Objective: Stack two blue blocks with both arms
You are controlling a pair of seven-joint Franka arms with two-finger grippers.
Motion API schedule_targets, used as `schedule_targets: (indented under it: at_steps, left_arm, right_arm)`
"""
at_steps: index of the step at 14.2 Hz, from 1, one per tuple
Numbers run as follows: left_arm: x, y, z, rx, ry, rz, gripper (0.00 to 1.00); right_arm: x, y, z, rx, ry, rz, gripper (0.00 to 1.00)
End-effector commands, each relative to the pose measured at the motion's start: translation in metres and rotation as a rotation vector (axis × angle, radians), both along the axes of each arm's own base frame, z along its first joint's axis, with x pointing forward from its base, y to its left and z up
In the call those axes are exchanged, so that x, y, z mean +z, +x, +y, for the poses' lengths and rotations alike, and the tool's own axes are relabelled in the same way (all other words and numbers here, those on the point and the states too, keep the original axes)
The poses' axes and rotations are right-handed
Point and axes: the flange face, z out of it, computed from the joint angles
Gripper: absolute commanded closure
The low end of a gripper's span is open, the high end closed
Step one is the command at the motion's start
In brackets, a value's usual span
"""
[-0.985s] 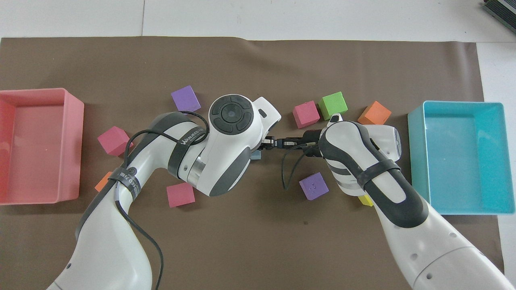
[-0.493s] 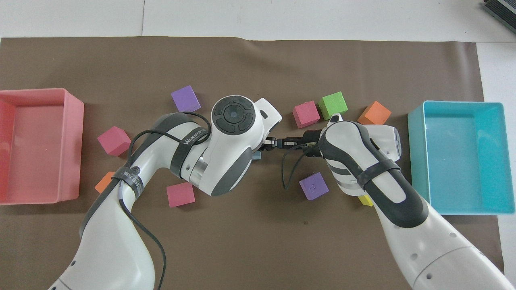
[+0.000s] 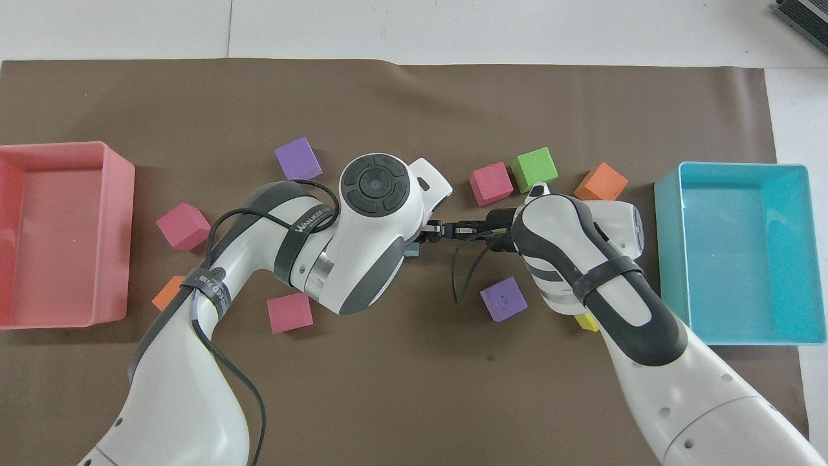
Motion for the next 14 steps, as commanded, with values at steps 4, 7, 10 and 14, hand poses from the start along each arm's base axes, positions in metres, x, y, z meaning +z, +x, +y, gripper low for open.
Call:
schedule_targets:
  at_steps: [4,7,10,14]
  left_arm:
    - [0.0,-0.001,-0.005,-0.003,0.0,-0.015,0.0]
    - [0.001,0.0,-0.005,-0.003,-0.004,-0.022,0.0]
    - [0.018,-0.002,-0.003,-0.002,-0.012,-0.033,0.0]
    - [0.054,-0.006,0.007,0.005,-0.023,-0.052,0.0]
  right_arm:
    - [0.005,-0.005,-0.004,-0.002,0.012,-0.025,1.0]
    - [0.005,-0.005,-0.004,-0.004,0.012,-0.023,1.0]
    - [0.007,-0.004,-0.004,-0.007,0.014,-0.026,1.0]
    - [0.008,-0.002,-0.008,-0.009,0.011,-0.03,1.0]
